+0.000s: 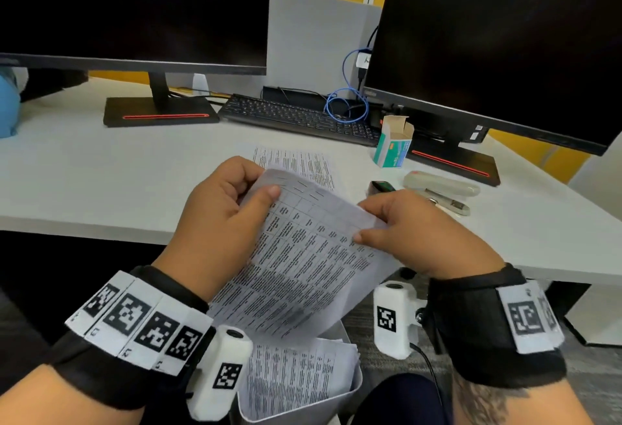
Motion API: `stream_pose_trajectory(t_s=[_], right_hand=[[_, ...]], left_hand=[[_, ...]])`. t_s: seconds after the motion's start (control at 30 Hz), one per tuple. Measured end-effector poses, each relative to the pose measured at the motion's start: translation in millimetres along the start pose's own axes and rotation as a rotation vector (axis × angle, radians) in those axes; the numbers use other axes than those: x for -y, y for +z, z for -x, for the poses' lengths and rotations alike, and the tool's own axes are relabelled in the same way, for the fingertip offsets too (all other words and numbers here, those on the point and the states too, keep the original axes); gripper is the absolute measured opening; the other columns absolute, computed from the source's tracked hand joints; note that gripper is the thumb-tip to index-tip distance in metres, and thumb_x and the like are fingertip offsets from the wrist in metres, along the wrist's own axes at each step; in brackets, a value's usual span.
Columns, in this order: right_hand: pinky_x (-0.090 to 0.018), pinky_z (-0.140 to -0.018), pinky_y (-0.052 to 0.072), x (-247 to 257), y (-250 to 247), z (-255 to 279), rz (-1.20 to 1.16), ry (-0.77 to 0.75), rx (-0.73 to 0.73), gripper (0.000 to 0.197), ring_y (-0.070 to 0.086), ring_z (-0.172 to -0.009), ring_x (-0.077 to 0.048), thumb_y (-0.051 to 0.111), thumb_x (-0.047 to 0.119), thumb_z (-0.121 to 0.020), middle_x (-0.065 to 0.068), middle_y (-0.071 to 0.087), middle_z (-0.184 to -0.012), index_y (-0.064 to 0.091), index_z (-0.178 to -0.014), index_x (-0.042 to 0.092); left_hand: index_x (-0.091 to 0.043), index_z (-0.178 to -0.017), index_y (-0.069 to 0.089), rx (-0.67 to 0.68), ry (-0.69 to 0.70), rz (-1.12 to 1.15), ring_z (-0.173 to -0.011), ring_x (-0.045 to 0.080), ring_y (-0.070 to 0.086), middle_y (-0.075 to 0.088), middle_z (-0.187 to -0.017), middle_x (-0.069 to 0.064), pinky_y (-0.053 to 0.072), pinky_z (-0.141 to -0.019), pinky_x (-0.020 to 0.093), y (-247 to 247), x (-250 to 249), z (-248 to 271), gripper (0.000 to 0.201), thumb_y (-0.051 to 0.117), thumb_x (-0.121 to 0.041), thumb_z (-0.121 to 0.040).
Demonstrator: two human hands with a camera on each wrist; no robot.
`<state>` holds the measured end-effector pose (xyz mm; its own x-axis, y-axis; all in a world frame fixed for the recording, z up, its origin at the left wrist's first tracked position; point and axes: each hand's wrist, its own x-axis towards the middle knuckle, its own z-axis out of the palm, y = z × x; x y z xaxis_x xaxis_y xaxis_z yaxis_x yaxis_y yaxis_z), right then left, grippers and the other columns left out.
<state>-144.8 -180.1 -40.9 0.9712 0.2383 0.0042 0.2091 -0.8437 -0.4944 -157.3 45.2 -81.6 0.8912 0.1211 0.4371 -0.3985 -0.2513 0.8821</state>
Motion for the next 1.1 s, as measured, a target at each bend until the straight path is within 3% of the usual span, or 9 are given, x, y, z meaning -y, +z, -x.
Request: stream_pose_trajectory(t_s=[0.23, 0.43, 0.57, 0.63, 0.7, 0.77, 0.83, 0.93, 1.1], right_hand=[[-0.026, -0.075, 0.051, -14, 28, -6, 0.157, 0.061, 0.098, 0.012, 0.067, -0.087, -0.019, 0.067, 0.014, -0.089, -0.005, 0.072, -0.092, 0.075, -0.097, 0.017], [-0.025, -0.073, 0.05, -22, 41, -4, 0.245, 0.084, 0.187, 0.029, 0.066, -0.087, -0.02, 0.058, 0.006, -0.088, -0.003, 0.072, -0.093, 0.077, -0.101, 0.024], [-0.02, -0.072, 0.033, -26, 54, -5, 0.359, 0.108, 0.232, 0.03, 0.061, -0.095, -0.022, 0.055, 0.005, -0.09, -0.003, 0.062, -0.094, 0.073, -0.108, 0.021], [-0.021, -0.074, 0.034, -26, 62, -5, 0.394, 0.113, 0.232, 0.031, 0.061, -0.1, -0.023, 0.053, 0.005, -0.091, -0.007, 0.066, -0.104, 0.072, -0.11, 0.018], [-0.023, -0.075, 0.037, -27, 68, -4, 0.411, 0.12, 0.235, 0.031, 0.061, -0.094, -0.024, 0.051, 0.005, -0.091, -0.007, 0.067, -0.101, 0.072, -0.11, 0.017], [-0.025, -0.079, 0.042, -27, 72, -6, 0.428, 0.134, 0.251, 0.033, 0.062, -0.094, -0.024, 0.049, 0.003, -0.091, -0.007, 0.067, -0.102, 0.071, -0.113, 0.015], [-0.028, -0.085, 0.046, -28, 74, -8, 0.447, 0.148, 0.262, 0.035, 0.062, -0.095, -0.025, 0.049, 0.001, -0.09, -0.008, 0.068, -0.106, 0.069, -0.116, 0.013], [-0.03, -0.082, 0.045, -27, 77, -9, 0.49, 0.144, 0.245, 0.035, 0.055, -0.085, -0.025, 0.048, 0.0, -0.089, -0.008, 0.064, -0.097, 0.068, -0.115, 0.01], [-0.033, -0.083, 0.049, -30, 98, -16, 0.506, 0.128, 0.287, 0.029, 0.063, -0.094, -0.027, 0.046, 0.004, -0.091, -0.01, 0.067, -0.106, 0.068, -0.11, 0.009]], left_hand=[[-0.028, -0.094, 0.059, 0.228, -0.005, -0.194, -0.078, 0.007, 0.066, 0.071, -0.084, -0.007, 0.056, -0.074, 0.035, 2, 18, 4, 0.013, 0.06, -0.015, -0.093], [-0.039, -0.099, 0.058, 0.42, 0.054, -0.528, -0.056, 0.005, 0.052, 0.06, -0.069, -0.005, 0.041, -0.054, 0.02, 3, 31, 10, 0.024, 0.059, -0.017, -0.089], [-0.04, -0.097, 0.063, 0.575, 0.063, -0.704, -0.071, -0.003, 0.055, 0.063, -0.079, -0.019, 0.04, -0.061, 0.021, 7, 42, 12, 0.023, 0.056, -0.02, -0.088], [-0.038, -0.102, 0.066, 0.629, 0.055, -0.735, -0.078, -0.003, 0.057, 0.065, -0.084, -0.021, 0.043, -0.067, 0.021, 10, 53, 13, 0.023, 0.053, -0.023, -0.092], [-0.036, -0.109, 0.066, 0.663, 0.039, -0.752, -0.089, 0.002, 0.061, 0.069, -0.096, -0.017, 0.049, -0.079, 0.027, 12, 64, 14, 0.024, 0.049, -0.025, -0.096], [-0.035, -0.111, 0.066, 0.678, 0.038, -0.787, -0.092, 0.006, 0.061, 0.069, -0.099, -0.013, 0.05, -0.083, 0.029, 12, 74, 16, 0.025, 0.046, -0.027, -0.098], [-0.034, -0.109, 0.065, 0.685, 0.044, -0.792, -0.091, 0.007, 0.06, 0.069, -0.099, -0.012, 0.05, -0.082, 0.029, 13, 81, 17, 0.024, 0.045, -0.027, -0.099], [-0.034, -0.108, 0.065, 0.654, 0.048, -0.773, -0.09, 0.007, 0.06, 0.068, -0.097, -0.013, 0.049, -0.082, 0.03, 14, 90, 17, 0.024, 0.044, -0.027, -0.099], [-0.029, -0.102, 0.065, 0.685, 0.016, -0.883, -0.084, 0.011, 0.059, 0.067, -0.091, -0.008, 0.045, -0.073, 0.027, 15, 115, 16, 0.022, 0.043, -0.029, -0.1]])
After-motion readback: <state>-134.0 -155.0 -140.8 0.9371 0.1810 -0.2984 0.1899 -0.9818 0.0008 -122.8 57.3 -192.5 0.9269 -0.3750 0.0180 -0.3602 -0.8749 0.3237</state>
